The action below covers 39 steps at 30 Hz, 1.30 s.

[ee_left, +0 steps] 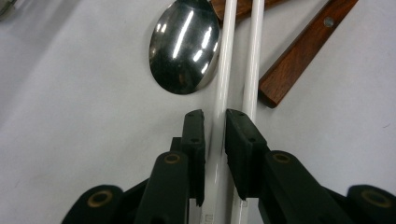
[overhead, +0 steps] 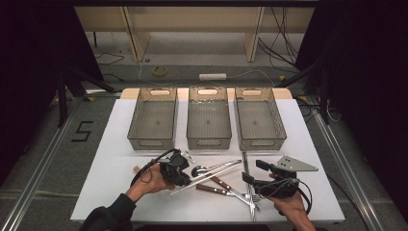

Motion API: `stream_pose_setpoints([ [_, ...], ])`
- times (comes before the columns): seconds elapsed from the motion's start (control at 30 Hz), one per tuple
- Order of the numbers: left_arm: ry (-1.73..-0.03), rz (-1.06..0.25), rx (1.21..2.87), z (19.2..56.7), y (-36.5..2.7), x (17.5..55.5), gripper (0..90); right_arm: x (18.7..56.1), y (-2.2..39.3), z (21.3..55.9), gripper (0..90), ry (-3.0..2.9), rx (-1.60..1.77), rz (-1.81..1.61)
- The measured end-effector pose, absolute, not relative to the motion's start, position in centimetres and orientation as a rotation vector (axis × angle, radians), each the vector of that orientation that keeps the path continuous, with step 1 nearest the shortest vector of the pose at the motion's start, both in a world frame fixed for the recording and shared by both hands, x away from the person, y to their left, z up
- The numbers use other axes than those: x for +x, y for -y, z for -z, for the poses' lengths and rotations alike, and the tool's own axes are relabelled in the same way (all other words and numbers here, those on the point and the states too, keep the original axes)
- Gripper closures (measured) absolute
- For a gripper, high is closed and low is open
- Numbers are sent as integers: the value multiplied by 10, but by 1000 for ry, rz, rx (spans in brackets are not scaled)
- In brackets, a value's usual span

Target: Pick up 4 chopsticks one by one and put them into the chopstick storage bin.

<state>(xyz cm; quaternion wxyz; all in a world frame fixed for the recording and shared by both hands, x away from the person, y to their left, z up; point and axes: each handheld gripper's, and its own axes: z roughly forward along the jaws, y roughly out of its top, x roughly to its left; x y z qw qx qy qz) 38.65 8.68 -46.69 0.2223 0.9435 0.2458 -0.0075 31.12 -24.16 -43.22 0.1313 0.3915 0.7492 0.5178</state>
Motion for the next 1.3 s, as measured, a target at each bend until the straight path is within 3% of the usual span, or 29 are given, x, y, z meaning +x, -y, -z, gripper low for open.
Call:
stream_pose_setpoints([
  [0.27, -632, -24, 2619, 467, -85, 383, 828, 312, 242, 432, 273, -2177, 1137, -1504],
  [0.8, -580, -72, 2603, 456, -87, 378, 841, 311, 242, 431, 278, -2180, 1132, -1504],
  [1.3, -667, -174, 2369, 411, -112, 380, 841, 311, 243, 431, 278, -2166, 1130, -1516],
])
